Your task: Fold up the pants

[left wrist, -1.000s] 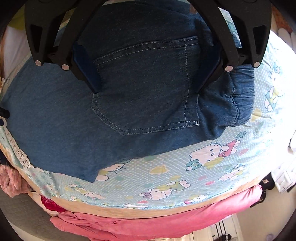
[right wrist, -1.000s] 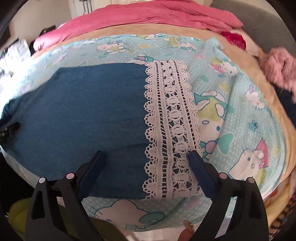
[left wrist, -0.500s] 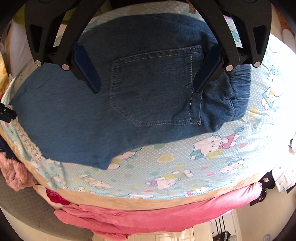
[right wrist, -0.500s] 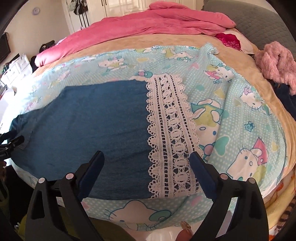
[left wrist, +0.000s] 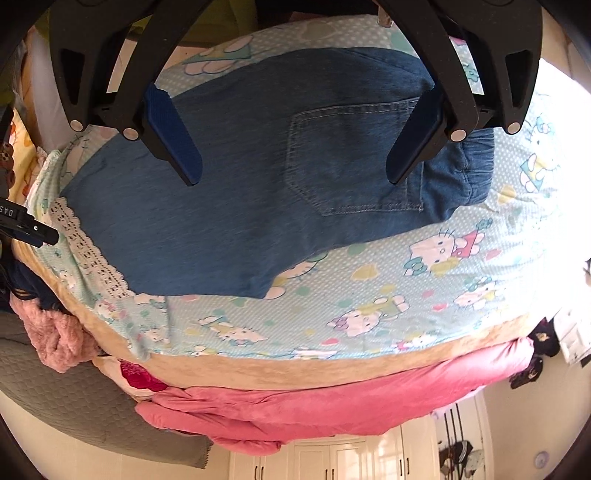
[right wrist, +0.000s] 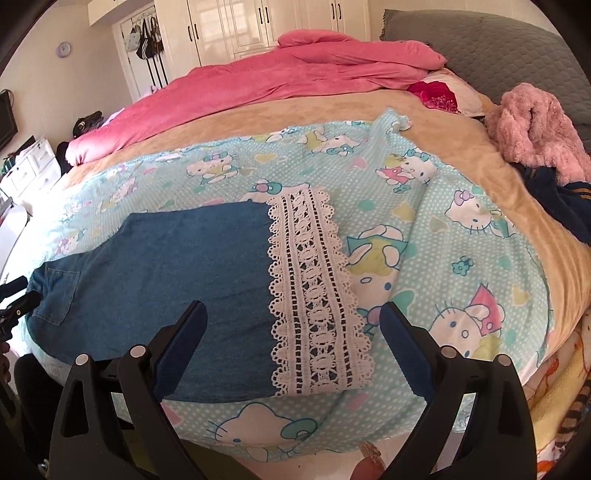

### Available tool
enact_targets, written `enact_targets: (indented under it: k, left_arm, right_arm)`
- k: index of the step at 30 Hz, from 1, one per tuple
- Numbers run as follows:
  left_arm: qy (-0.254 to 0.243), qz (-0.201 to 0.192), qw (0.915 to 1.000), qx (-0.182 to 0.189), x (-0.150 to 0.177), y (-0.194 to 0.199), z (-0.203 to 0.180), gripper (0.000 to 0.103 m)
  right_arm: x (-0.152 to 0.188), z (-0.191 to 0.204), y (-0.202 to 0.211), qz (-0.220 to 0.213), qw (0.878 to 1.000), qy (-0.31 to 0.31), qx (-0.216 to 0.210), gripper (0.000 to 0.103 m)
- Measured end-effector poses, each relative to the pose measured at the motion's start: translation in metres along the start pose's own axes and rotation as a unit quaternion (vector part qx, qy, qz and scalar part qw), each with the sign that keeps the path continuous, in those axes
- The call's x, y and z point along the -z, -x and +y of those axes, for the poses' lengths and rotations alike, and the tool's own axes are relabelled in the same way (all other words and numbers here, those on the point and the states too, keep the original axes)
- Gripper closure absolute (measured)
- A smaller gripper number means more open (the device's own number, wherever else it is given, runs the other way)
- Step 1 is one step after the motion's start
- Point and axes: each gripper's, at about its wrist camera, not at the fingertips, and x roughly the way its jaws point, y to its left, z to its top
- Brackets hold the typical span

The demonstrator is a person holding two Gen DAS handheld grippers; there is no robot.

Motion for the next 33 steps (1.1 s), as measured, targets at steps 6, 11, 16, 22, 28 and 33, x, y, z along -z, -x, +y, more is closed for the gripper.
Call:
enact_targets:
  k: [6,11,16,22,28,33]
  left_arm:
    - [-0.005,-0.004,1.0,0.005,-0.006,0.004,-0.014,0.009]
    - [-0.019,-0.008,0.9998,0.006,-0.01,0.006,-0.03,0.009]
    - [-0.036,-0.008,0.9993,0.008,-0.015,0.004,-0.044,0.009]
    - [-0.054,-0.008,0.9984,0.017,-0.026,-0.002,-0.062,0.009]
    - [-0.068,-0.006,0.9974,0.024,-0.036,-0.008,-0.078,0.009]
    - [-0.081,-0.007,0.9964,0.024,-0.043,-0.014,-0.091,0.009]
  right_arm:
    - [0.0,-0.007,0.007,-0.013,1.0,-0.007,-0.005,0.009]
    - [0.002,-0.013,0.013,-0.021,1.0,-0.012,-0.006,0.009]
    - [0.003,-0.02,0.019,-0.033,0.999,-0.018,-0.008,0.009]
    - [0.004,-0.028,0.019,-0.036,0.999,-0.031,-0.015,0.009]
    - [0.006,-0.034,0.02,-0.041,0.998,-0.036,-0.022,0.009]
    - [0.008,-0.039,0.022,-0.048,0.998,-0.039,-0.021,0.009]
